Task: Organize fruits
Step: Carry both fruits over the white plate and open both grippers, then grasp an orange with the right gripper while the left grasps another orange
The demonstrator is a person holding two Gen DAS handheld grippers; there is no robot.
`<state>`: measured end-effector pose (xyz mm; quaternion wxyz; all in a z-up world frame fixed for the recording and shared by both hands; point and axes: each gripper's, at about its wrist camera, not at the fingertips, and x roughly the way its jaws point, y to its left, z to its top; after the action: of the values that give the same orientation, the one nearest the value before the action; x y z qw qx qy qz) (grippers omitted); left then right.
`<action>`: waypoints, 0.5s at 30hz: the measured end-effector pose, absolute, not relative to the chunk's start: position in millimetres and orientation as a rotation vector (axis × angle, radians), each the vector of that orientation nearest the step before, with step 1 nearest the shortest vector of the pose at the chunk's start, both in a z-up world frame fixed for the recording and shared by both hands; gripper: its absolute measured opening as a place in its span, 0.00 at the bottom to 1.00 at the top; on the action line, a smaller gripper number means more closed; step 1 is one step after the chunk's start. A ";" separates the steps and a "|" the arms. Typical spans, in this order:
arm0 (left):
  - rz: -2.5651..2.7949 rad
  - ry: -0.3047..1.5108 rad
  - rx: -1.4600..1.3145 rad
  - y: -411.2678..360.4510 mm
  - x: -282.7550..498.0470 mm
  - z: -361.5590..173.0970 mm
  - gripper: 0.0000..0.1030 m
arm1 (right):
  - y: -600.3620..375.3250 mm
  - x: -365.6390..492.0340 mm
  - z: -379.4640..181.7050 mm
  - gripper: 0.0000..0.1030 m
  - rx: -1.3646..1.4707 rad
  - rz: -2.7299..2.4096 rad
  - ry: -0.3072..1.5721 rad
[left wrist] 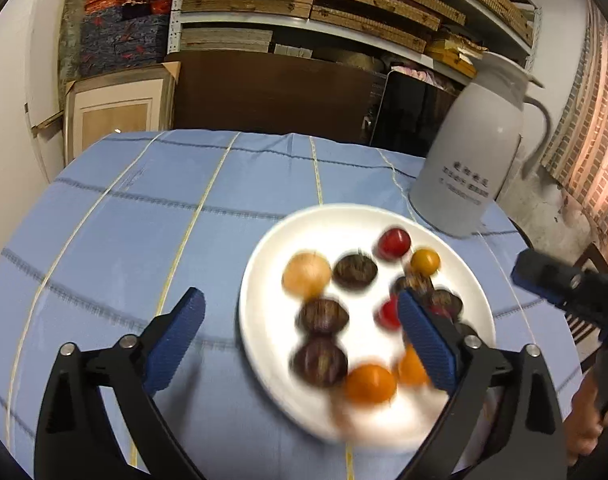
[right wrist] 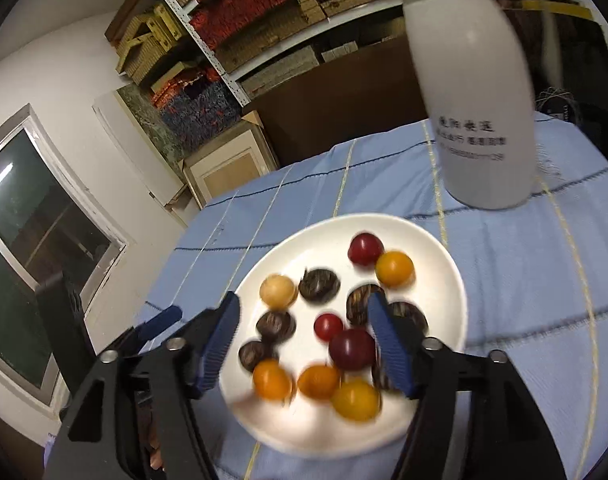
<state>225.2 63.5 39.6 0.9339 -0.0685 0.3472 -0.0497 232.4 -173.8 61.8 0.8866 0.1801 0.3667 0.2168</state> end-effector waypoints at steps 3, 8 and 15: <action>-0.057 0.700 -0.116 68.6 180.5 25.2 0.95 | -184.9 197.3 55.4 0.75 0.391 0.451 0.748; 0.016 0.784 -0.154 78.6 126.1 -5.3 0.95 | -216.5 140.7 17.3 0.77 0.432 0.402 0.750; 0.038 0.828 -0.281 102.9 92.9 -23.6 0.95 | -234.5 97.6 -17.0 0.78 0.546 0.476 0.848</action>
<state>92.9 102.9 -23.6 0.9057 -0.1363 0.4011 0.0186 97.6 -234.5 -17.0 0.8484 0.2592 0.4025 0.2258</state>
